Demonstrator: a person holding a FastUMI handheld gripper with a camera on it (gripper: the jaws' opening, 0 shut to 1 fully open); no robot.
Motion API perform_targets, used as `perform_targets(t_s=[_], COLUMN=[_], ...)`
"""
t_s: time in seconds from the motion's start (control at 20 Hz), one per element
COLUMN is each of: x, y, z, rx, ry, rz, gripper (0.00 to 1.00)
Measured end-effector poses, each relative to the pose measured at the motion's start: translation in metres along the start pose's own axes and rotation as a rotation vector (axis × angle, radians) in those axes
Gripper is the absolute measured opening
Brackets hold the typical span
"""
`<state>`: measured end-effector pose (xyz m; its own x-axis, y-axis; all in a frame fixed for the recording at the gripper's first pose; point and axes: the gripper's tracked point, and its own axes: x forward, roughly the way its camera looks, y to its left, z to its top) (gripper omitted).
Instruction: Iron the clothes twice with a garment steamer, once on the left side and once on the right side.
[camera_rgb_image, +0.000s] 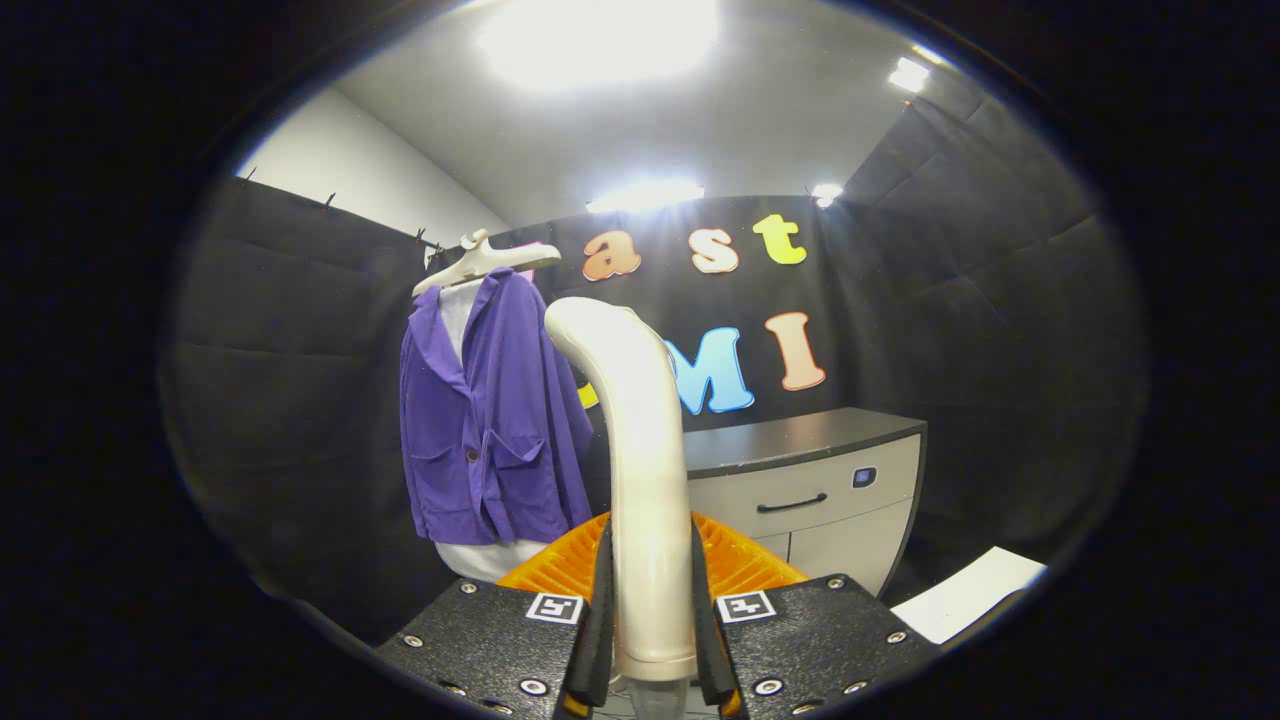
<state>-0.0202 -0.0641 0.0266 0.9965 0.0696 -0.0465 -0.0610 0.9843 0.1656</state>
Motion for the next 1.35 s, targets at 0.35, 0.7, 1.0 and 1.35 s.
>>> perform_targets(t_s=[0.35,0.7,1.0,1.35], x=[-0.02,-0.032,-0.032,-0.03], y=[-0.044,-0.043,-0.031,-0.023], z=[0.029,0.036,0.035,0.031], rx=[0.03,0.029,0.018,0.018], ry=[-0.039,-0.049,-0.045,-0.036], rz=[-0.086,-0.095,-0.078,-0.064], gripper=[0.34,0.34,0.34,0.34])
